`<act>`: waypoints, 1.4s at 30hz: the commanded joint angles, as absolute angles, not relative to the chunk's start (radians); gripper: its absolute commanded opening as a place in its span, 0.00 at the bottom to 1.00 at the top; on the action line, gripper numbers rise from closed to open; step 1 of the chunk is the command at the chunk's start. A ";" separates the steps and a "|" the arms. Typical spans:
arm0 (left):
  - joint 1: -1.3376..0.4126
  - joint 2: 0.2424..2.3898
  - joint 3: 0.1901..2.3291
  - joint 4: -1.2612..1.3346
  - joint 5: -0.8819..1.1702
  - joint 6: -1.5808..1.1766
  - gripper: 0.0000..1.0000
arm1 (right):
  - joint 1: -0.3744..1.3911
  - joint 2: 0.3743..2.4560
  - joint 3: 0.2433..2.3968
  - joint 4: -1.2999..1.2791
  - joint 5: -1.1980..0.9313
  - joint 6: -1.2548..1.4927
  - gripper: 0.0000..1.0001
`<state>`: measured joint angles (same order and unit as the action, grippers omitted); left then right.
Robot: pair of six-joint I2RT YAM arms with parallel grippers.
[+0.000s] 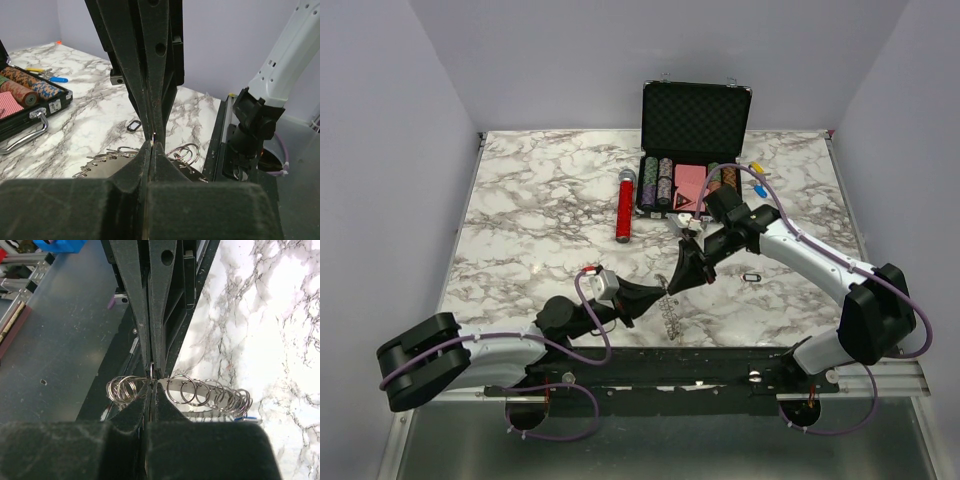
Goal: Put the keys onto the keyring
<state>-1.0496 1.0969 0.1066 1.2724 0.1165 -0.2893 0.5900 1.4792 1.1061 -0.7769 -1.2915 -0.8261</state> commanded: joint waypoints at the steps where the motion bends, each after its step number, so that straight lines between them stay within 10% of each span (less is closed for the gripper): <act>1: -1.052 1.010 0.147 1.147 0.115 -0.255 0.14 | 0.600 1.482 1.129 -0.781 -1.243 -0.798 0.02; 19: -1.052 0.818 0.198 0.722 0.175 -0.144 0.35 | 0.600 1.480 1.134 -0.805 -1.216 -0.813 0.01; 42: -1.052 0.945 0.253 0.828 0.190 -0.164 0.23 | 0.601 1.479 1.126 -0.802 -1.227 -0.816 0.01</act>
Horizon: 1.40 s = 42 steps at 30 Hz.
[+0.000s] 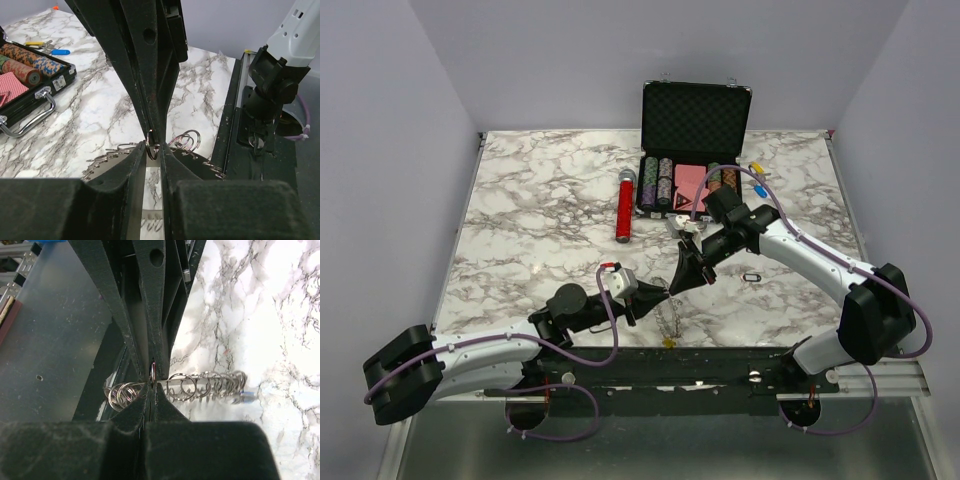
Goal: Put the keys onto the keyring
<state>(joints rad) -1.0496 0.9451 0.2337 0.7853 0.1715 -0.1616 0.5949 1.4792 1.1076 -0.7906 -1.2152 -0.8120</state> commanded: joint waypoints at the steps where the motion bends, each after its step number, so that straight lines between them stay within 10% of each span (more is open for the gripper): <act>1: -1.052 0.945 0.253 0.828 0.190 -0.164 0.19 | 0.600 1.480 1.126 -0.801 -1.229 -0.816 0.01; 7: -1.052 0.953 0.253 0.831 0.199 -0.164 0.00 | 0.601 1.482 1.127 -0.802 -1.227 -0.816 0.01; 15: -1.052 0.942 0.229 0.854 0.175 -0.176 0.00 | 0.600 1.482 1.127 -0.801 -1.232 -0.810 0.02; 22: -1.052 0.864 0.158 0.894 0.137 -0.179 0.00 | 0.597 1.451 1.126 -0.811 -1.212 -0.799 0.53; 35: -1.043 0.569 0.035 0.804 0.075 -0.285 0.00 | 0.256 1.253 1.008 -0.798 -1.143 -0.767 0.90; 42: -1.037 0.388 0.034 0.625 0.051 -0.279 0.00 | 0.105 1.305 1.011 -0.971 -0.856 -0.906 0.90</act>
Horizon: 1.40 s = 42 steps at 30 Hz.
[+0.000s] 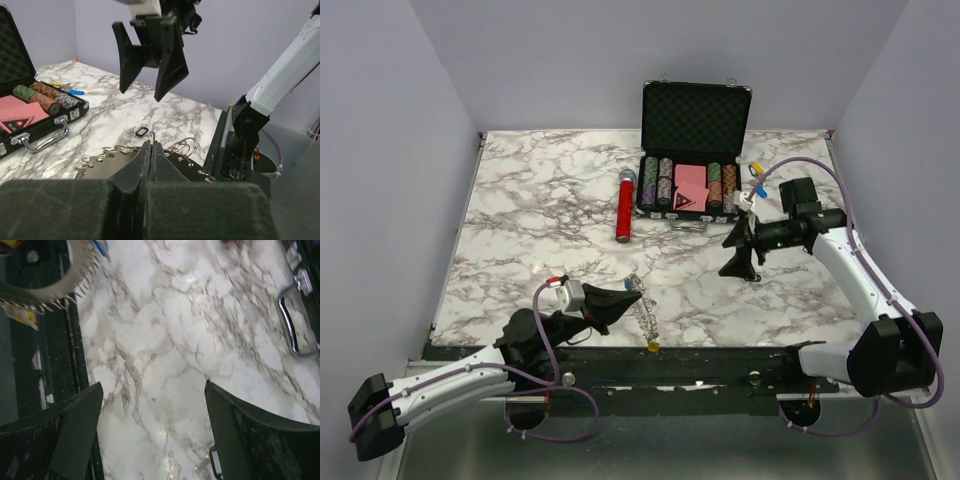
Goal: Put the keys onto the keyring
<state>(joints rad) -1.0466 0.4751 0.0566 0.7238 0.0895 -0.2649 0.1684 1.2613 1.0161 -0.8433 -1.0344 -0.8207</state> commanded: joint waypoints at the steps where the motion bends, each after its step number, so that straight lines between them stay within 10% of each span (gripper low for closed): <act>1: -1.037 0.365 0.034 0.605 0.049 -0.273 0.00 | 0.065 1.327 1.018 -1.000 -0.836 -0.929 0.89; 22: -1.034 0.365 0.029 0.583 0.067 -0.233 0.00 | -0.049 1.368 0.782 -0.543 -0.706 -0.793 0.73; 42: -1.032 0.354 0.023 0.574 0.072 -0.242 0.00 | -0.048 1.537 0.853 -0.617 -0.716 -0.819 0.52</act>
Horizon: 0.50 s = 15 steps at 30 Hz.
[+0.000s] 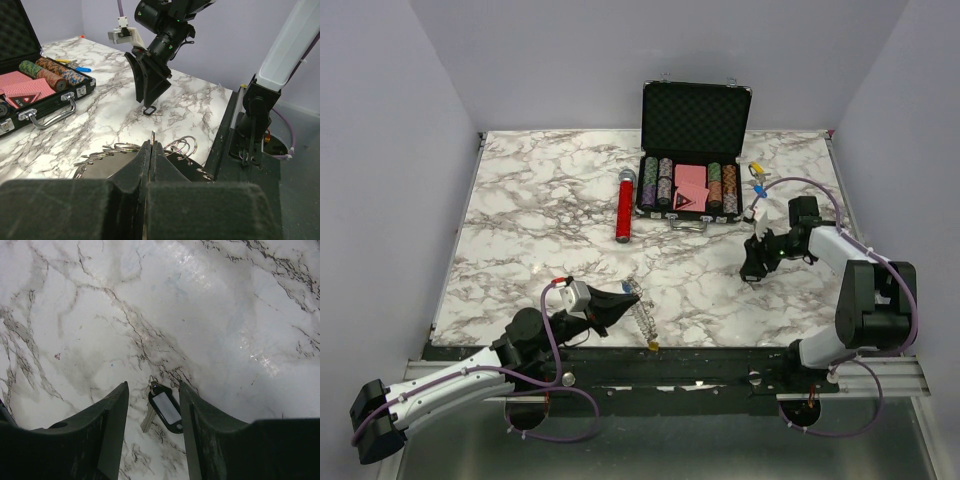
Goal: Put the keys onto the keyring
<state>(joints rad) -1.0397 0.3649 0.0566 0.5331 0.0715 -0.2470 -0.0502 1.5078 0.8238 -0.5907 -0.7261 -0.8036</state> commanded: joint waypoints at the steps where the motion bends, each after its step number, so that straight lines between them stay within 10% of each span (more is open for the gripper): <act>1: -1.034 0.353 0.023 0.574 0.071 -0.242 0.00 | -0.049 1.537 0.854 -0.618 -0.719 -0.821 0.52; 15: -1.034 0.359 0.021 0.575 0.066 -0.241 0.00 | -0.046 1.548 0.836 -0.632 -0.703 -0.894 0.48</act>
